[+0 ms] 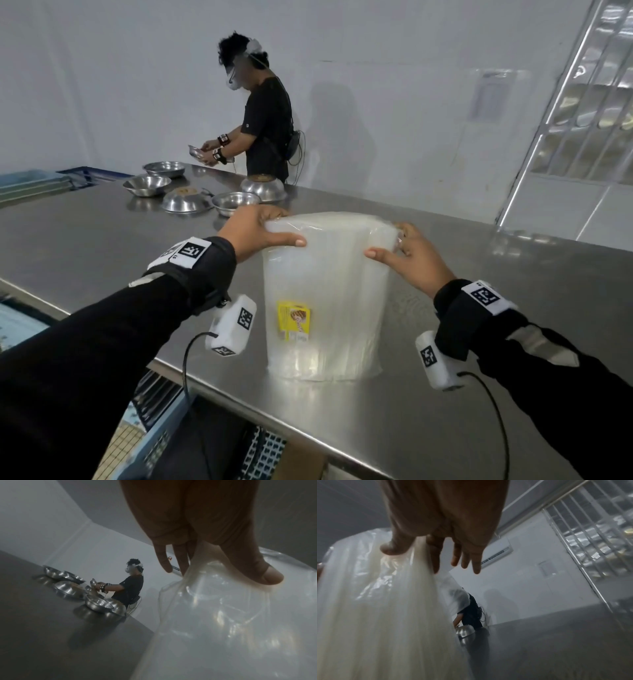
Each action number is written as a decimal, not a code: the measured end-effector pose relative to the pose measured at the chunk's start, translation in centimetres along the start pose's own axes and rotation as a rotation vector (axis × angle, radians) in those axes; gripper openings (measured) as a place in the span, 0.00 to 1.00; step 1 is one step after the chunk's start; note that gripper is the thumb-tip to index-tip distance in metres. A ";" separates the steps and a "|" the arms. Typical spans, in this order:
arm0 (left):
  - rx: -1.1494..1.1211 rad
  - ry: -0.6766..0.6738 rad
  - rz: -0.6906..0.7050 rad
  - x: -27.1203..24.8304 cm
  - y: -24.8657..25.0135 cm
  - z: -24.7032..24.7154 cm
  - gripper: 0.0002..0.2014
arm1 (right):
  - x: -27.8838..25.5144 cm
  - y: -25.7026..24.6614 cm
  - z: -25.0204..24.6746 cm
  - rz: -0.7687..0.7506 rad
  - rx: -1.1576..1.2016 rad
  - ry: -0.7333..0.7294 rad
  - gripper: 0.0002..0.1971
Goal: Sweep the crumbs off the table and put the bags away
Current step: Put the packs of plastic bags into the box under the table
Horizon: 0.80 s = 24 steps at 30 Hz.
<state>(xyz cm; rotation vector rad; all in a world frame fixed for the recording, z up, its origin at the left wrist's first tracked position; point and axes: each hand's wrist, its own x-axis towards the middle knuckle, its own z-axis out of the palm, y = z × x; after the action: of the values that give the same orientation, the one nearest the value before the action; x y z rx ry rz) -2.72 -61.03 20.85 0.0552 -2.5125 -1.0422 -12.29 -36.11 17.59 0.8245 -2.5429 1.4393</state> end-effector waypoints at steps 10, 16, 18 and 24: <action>-0.453 -0.039 -0.071 -0.1 -1.4 1.2 0.30 | 0.9 -1.1 0.0 -0.040 0.316 -0.276 0.42; -0.545 -0.040 -0.197 -0.7 -2.0 2.5 0.15 | 0.3 -0.1 1.7 0.155 0.454 -0.144 0.09; -0.562 -0.014 -0.216 -1.1 -2.4 3.5 0.13 | 0.0 0.6 2.8 0.194 0.516 -0.069 0.10; -0.621 0.079 -0.205 -2.8 -4.8 7.5 0.17 | -0.7 3.4 5.7 0.064 0.453 0.162 0.34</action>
<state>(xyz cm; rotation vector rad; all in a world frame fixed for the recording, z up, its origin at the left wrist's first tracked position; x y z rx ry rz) -3.69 -58.92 11.85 0.1693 -2.0395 -1.8167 -12.46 -39.20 11.65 0.6442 -2.1731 2.0514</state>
